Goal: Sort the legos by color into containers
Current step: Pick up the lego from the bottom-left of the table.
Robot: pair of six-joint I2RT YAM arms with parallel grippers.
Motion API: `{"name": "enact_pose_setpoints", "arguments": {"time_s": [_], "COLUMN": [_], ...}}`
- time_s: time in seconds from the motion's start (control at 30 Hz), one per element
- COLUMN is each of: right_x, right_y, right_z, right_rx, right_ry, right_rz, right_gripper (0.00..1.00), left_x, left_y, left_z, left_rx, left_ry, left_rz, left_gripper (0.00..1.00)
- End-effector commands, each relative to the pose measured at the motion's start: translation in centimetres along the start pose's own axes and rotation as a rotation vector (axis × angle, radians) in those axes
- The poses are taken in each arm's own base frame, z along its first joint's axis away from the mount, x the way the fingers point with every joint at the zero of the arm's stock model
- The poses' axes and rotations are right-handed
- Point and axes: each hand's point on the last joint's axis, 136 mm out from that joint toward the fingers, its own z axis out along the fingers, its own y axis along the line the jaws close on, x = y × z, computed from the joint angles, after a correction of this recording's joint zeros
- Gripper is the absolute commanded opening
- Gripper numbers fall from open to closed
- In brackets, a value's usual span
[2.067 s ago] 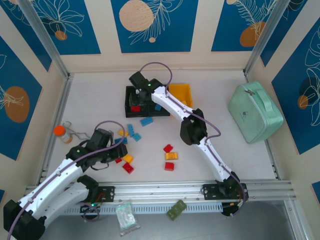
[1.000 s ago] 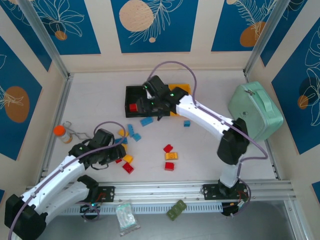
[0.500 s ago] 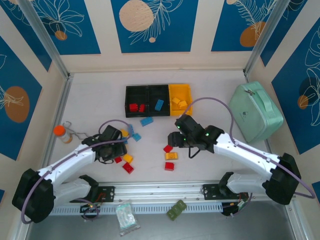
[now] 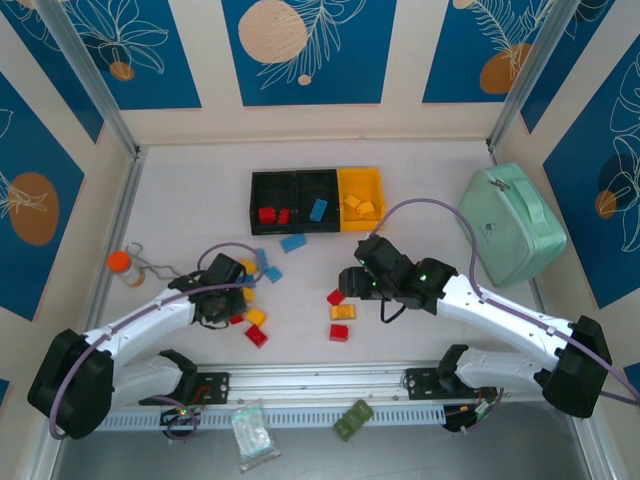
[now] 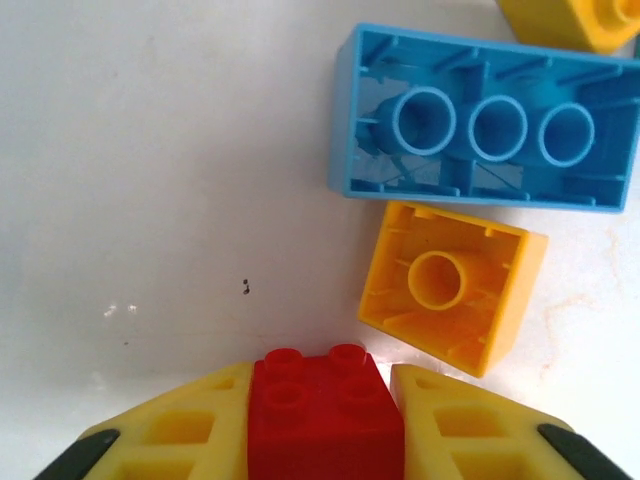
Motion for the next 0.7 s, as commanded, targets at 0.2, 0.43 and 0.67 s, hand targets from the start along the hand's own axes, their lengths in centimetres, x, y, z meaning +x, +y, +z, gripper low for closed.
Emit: {"name": "enact_pose_setpoints", "arguments": {"time_s": [0.2, 0.43, 0.67], "right_x": [0.1, 0.7, 1.2], "right_y": [2.9, 3.2, 3.1], "right_z": [-0.8, -0.9, -0.9], "right_rx": [-0.114, -0.133, -0.136], "right_ry": [-0.031, -0.036, -0.038], "right_rz": [-0.047, -0.056, -0.044], "right_gripper": [0.54, 0.54, 0.54], "left_x": [-3.1, -7.3, -12.3], "left_y": [-1.7, -5.6, -10.0], "left_z": [-2.7, -4.3, -5.0], "left_rx": [0.017, 0.055, 0.071], "left_ry": [-0.074, -0.122, -0.161], "left_rz": [0.034, 0.087, 0.151], "left_gripper": [0.24, 0.23, 0.23]}}
